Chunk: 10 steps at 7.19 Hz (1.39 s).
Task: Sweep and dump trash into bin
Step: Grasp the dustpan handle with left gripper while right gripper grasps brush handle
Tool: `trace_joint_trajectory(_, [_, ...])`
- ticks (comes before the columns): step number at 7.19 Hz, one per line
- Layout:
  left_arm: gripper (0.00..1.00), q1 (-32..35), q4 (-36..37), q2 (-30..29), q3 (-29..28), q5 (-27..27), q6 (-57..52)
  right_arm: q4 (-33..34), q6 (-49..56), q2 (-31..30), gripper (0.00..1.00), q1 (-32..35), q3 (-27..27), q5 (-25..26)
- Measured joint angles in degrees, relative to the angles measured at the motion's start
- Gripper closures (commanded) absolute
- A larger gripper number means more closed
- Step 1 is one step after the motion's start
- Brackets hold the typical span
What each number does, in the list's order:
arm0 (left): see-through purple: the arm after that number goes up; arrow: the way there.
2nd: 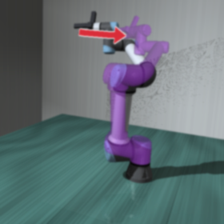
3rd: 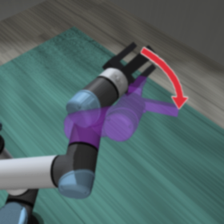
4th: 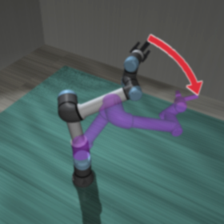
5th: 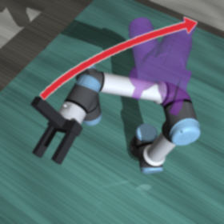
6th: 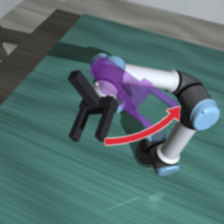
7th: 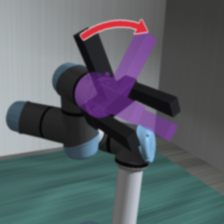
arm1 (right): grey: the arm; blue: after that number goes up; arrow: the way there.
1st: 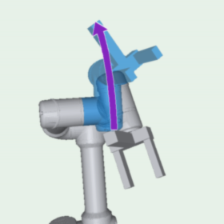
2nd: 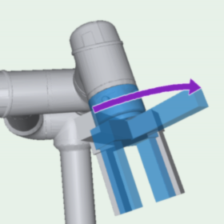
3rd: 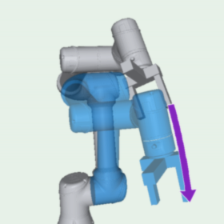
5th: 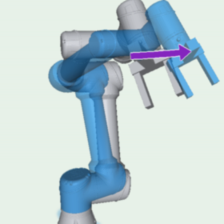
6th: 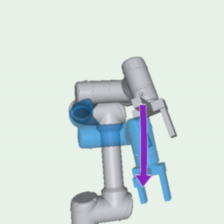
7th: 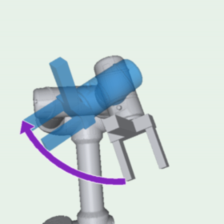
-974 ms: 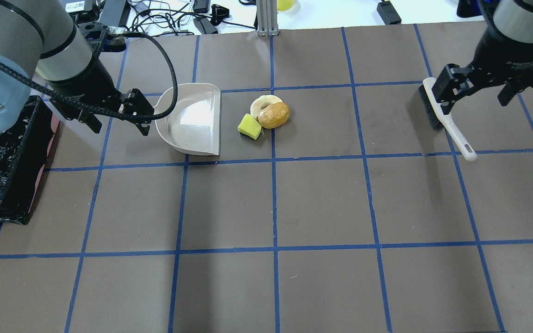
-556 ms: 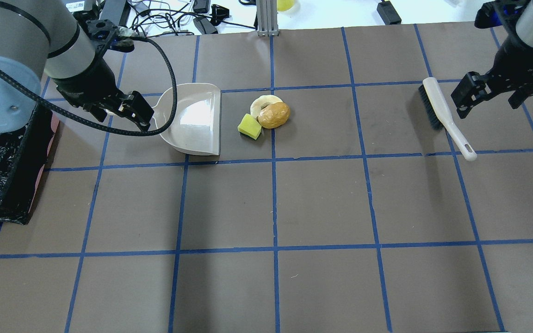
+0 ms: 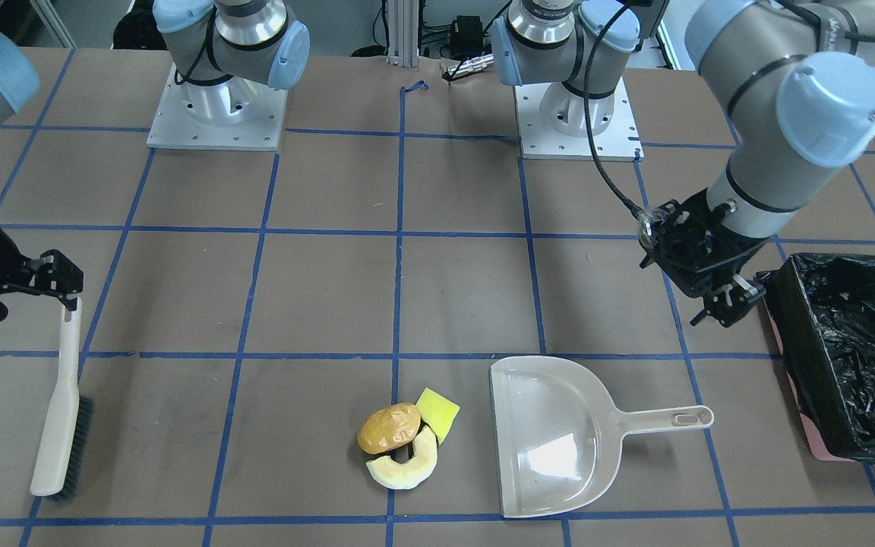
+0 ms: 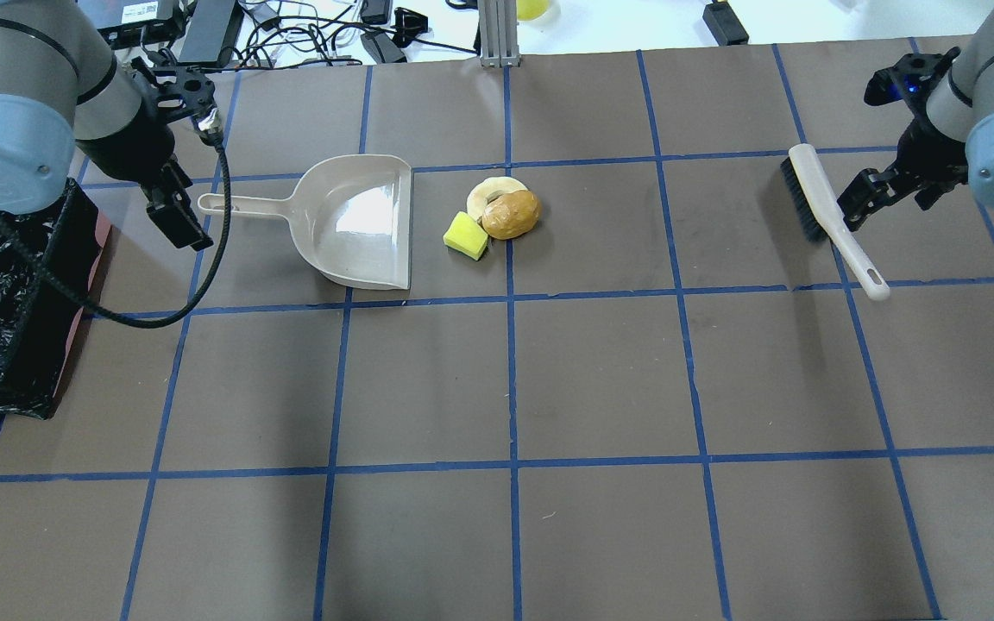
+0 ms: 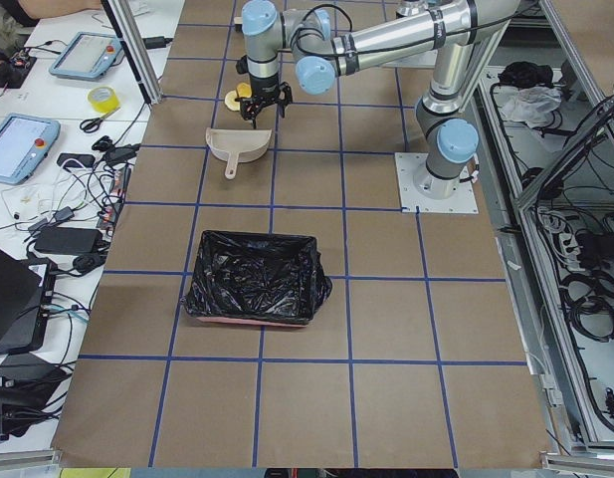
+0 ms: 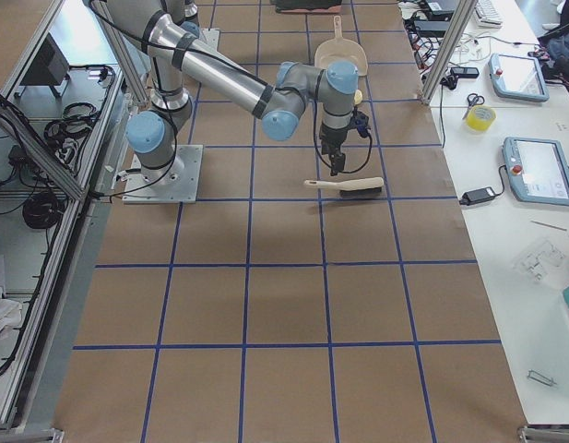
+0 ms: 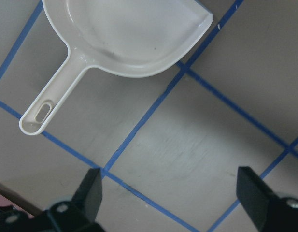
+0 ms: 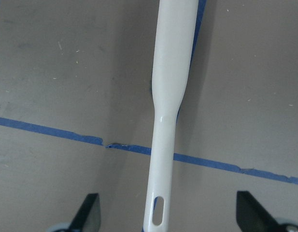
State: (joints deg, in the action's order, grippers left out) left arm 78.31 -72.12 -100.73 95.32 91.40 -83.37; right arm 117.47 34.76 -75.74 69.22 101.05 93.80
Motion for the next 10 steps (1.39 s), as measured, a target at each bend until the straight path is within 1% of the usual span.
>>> trace_joint_trajectory(1, [0.0,-0.5,3.5,-2.4,-0.1,0.1,-9.3,0.8,0.5,1.9,0.01,-0.5,0.1,0.1])
trace_joint_trajectory(2, [0.0,-0.7,5.6,-4.6,-0.7,0.5,-14.5,1.1,0.7,3.8,0.01,-1.0,0.4,0.2])
trace_joint_trajectory(3, [0.0,-0.8,6.4,-6.4,-2.0,1.6,-17.4,1.2,0.8,5.6,0.03,-1.4,0.8,0.2])
trace_joint_trajectory(4, [0.0,-0.8,6.8,-8.2,-3.7,3.1,-18.9,1.2,0.8,6.8,0.04,-1.7,1.1,0.3])
trace_joint_trajectory(6, [0.0,-0.8,7.1,-10.8,-6.0,4.8,-19.3,1.0,0.4,7.8,0.15,-1.9,1.6,0.4])
trace_joint_trajectory(7, [0.0,-0.8,7.2,-11.6,-6.4,4.9,-19.0,0.8,0.2,7.9,0.19,-1.9,1.6,0.4])
trace_joint_trajectory(8, [0.0,-0.7,8.3,-12.4,-6.5,4.9,-18.6,0.7,0.0,7.9,0.31,-1.9,1.7,0.4])
trace_joint_trajectory(9, [0.0,-0.6,10.0,-13.2,-6.5,4.9,-18.5,0.6,-0.1,7.8,0.33,-1.9,1.7,0.4])
trace_joint_trajectory(10, [0.0,-0.5,10.8,-13.7,-6.5,4.9,-18.6,0.5,-0.1,7.6,0.33,-1.9,1.6,0.4])
